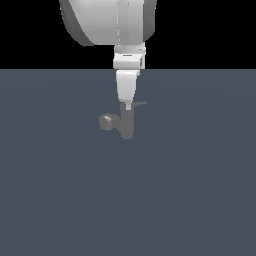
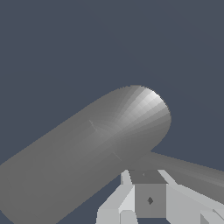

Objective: Turn on the faucet by rotating a designated handle.

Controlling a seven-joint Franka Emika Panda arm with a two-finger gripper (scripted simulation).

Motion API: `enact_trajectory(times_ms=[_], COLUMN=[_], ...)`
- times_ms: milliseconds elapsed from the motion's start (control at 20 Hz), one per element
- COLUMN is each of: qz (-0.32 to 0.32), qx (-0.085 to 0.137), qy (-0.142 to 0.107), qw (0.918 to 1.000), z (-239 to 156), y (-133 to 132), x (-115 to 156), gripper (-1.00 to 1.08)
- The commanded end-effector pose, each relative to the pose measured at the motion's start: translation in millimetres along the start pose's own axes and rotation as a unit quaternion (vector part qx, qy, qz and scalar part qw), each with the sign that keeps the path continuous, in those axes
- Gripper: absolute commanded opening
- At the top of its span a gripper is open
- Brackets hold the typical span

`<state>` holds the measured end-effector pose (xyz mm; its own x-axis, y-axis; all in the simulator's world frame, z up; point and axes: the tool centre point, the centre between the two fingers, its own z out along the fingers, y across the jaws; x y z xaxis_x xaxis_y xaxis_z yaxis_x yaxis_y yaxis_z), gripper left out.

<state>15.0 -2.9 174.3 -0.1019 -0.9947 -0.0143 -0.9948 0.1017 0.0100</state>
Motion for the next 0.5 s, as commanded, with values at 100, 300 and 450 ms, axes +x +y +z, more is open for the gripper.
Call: enact_trajectory(times_ms=[100,300,450], qz=[0.022,0.025,0.027], qx=[0.005,0.005,0.005], qy=[0.005,0.006,0.007], qw=[0.9997,0.9996,0.9996], z=[1,1,0], y=[-15,-22,-26], x=[42,59,68], gripper=[-1.00,-1.00,-1.00])
